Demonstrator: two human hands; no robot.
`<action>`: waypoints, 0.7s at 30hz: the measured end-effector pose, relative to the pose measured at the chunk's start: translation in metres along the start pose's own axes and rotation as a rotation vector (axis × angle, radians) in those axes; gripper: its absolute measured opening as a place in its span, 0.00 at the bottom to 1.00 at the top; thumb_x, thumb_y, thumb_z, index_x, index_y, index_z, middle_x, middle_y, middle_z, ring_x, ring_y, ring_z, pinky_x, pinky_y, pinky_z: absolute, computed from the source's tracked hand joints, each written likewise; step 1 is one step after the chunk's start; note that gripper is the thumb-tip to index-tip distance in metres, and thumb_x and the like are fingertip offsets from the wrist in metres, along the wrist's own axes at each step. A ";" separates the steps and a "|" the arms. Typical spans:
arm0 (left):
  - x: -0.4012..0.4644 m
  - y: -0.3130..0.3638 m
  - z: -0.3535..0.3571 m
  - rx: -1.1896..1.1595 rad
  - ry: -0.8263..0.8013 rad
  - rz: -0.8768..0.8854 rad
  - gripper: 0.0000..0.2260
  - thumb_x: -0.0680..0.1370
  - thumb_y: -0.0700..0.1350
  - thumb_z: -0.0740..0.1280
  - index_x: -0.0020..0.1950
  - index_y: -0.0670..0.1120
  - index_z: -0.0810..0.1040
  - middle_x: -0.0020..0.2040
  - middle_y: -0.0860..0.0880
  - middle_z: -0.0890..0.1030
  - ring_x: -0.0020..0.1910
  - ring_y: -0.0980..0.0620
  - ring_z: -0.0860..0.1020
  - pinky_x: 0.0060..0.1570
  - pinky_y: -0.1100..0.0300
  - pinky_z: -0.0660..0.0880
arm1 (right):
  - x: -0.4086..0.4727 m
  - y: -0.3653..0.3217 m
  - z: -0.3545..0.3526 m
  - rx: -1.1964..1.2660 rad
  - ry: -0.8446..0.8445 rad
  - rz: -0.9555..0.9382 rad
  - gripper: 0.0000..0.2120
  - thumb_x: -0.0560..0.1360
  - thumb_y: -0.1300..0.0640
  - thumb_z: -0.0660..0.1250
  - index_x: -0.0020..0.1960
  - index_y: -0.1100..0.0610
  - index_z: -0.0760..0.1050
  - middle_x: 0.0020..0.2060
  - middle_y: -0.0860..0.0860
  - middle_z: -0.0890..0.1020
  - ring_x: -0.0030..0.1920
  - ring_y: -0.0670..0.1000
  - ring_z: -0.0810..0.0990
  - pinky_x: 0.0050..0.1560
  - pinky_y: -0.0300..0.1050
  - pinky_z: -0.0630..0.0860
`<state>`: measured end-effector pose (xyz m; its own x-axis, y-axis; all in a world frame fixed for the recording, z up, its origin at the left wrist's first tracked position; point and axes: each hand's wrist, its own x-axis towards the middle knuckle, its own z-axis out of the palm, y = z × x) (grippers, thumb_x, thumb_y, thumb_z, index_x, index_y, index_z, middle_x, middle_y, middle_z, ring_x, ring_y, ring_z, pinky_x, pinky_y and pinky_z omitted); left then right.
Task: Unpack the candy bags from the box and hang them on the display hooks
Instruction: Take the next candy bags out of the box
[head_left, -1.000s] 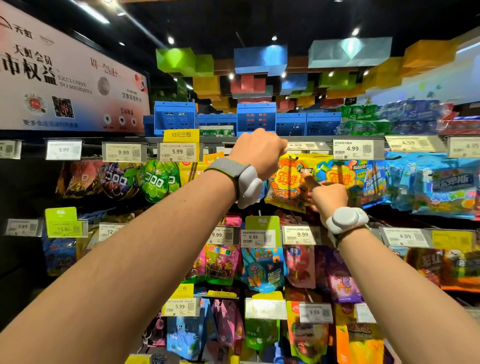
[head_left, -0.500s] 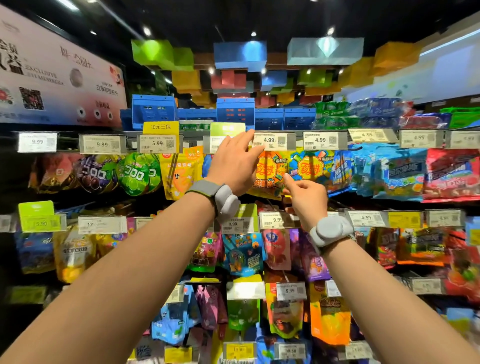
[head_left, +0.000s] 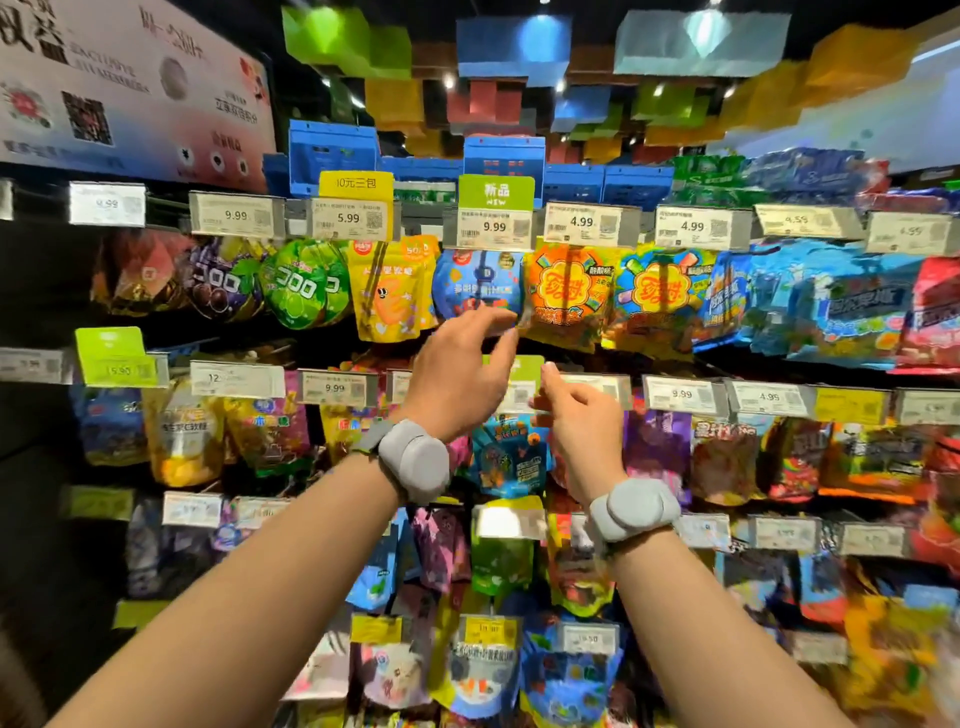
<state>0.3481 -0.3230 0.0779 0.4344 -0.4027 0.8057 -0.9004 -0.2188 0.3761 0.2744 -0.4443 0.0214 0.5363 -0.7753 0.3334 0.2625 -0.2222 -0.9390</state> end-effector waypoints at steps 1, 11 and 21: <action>-0.010 -0.003 -0.001 -0.095 -0.015 -0.081 0.12 0.79 0.52 0.64 0.58 0.49 0.81 0.52 0.53 0.83 0.52 0.54 0.80 0.54 0.55 0.76 | -0.006 0.008 0.005 0.007 -0.016 0.004 0.23 0.76 0.42 0.69 0.35 0.61 0.80 0.33 0.56 0.84 0.31 0.52 0.78 0.34 0.48 0.73; -0.134 -0.078 -0.002 -0.643 -0.094 -0.719 0.06 0.79 0.50 0.67 0.50 0.50 0.81 0.49 0.50 0.85 0.52 0.50 0.82 0.51 0.57 0.77 | -0.098 0.093 0.041 -0.103 -0.171 0.163 0.18 0.78 0.45 0.68 0.39 0.59 0.82 0.33 0.50 0.84 0.32 0.43 0.79 0.34 0.35 0.73; -0.256 -0.176 -0.012 -0.761 -0.202 -1.154 0.09 0.80 0.49 0.66 0.53 0.45 0.80 0.47 0.49 0.85 0.44 0.53 0.80 0.39 0.61 0.76 | -0.190 0.202 0.087 -0.296 -0.184 0.440 0.18 0.74 0.38 0.69 0.37 0.52 0.81 0.34 0.50 0.84 0.36 0.51 0.82 0.40 0.51 0.76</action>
<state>0.3953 -0.1703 -0.1890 0.8685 -0.4620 -0.1798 0.1995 -0.0063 0.9799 0.2952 -0.2901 -0.2242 0.6824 -0.7225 -0.1109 -0.2400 -0.0781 -0.9676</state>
